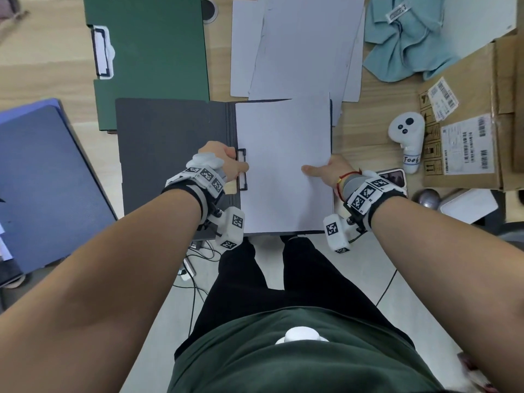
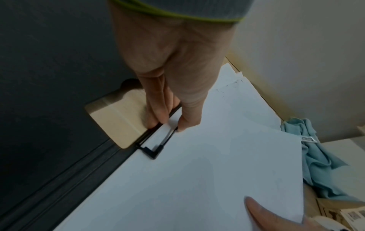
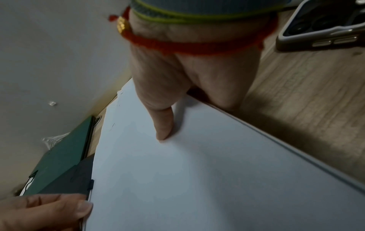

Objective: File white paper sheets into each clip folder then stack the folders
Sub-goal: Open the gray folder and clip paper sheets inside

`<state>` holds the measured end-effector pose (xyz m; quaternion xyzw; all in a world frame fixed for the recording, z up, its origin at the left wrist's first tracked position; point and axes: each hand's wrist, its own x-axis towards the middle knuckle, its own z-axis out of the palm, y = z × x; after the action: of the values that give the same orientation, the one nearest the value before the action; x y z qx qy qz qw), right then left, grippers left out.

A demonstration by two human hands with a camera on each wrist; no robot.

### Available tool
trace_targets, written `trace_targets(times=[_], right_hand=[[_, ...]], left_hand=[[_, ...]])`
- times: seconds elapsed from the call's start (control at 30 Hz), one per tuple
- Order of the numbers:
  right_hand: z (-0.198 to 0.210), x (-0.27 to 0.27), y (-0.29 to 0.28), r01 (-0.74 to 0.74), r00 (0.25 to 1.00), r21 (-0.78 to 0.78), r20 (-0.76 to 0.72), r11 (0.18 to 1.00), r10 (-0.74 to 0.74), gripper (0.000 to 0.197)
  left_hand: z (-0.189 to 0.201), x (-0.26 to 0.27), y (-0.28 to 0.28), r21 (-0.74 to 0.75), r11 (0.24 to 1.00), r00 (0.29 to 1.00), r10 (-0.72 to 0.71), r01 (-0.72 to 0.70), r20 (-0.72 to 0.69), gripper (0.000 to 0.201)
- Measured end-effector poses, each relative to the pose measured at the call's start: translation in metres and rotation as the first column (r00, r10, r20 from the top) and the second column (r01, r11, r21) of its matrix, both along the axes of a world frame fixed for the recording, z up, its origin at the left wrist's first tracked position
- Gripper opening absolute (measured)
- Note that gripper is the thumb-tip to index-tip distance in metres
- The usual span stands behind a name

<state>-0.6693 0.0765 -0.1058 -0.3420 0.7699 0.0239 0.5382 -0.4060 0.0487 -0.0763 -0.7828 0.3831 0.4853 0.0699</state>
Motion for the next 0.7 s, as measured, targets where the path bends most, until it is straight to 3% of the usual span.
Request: trace_targets(times=[0.1,0.2,0.3,0.37,0.5,0.63,0.7], right_hand=[[-0.001,0.001,-0.001,-0.027,0.999,0.012,-0.017,1.0,0.028,0.082],[0.001,0.002,-0.004,-0.052,0.998,0.028,-0.042,0.998,0.053,0.07],[0.003,0.005,-0.006,-0.084,0.994,0.002,-0.068,0.996,0.084,0.085],[0.007,0.004,-0.008,-0.115,0.988,-0.004,-0.104,0.993,0.114,0.084],[0.009,-0.008,-0.011,-0.154,0.974,-0.014,-0.169,0.988,0.149,0.043],[0.027,-0.019,-0.017,-0.227,0.95,0.044,-0.21,0.973,0.231,0.035],[0.04,-0.013,-0.027,-0.246,0.946,0.003,-0.215,0.969,0.241,0.018]], left_hand=[[0.006,-0.01,-0.005,0.002,0.994,0.988,-0.11,0.111,0.112,0.026],[0.007,-0.018,-0.01,0.042,0.976,0.954,-0.216,0.212,0.208,0.029],[0.005,-0.021,-0.012,0.096,0.964,0.932,-0.263,0.246,0.25,0.034],[0.004,-0.023,-0.013,0.113,0.957,0.921,-0.288,0.267,0.264,0.032],[0.004,-0.026,-0.014,0.137,0.944,0.898,-0.328,0.3,0.293,0.033],[0.013,-0.024,-0.013,0.169,0.914,0.875,-0.403,0.37,0.267,0.035],[0.025,-0.015,-0.015,0.175,0.915,0.872,-0.4,0.364,0.28,0.044]])
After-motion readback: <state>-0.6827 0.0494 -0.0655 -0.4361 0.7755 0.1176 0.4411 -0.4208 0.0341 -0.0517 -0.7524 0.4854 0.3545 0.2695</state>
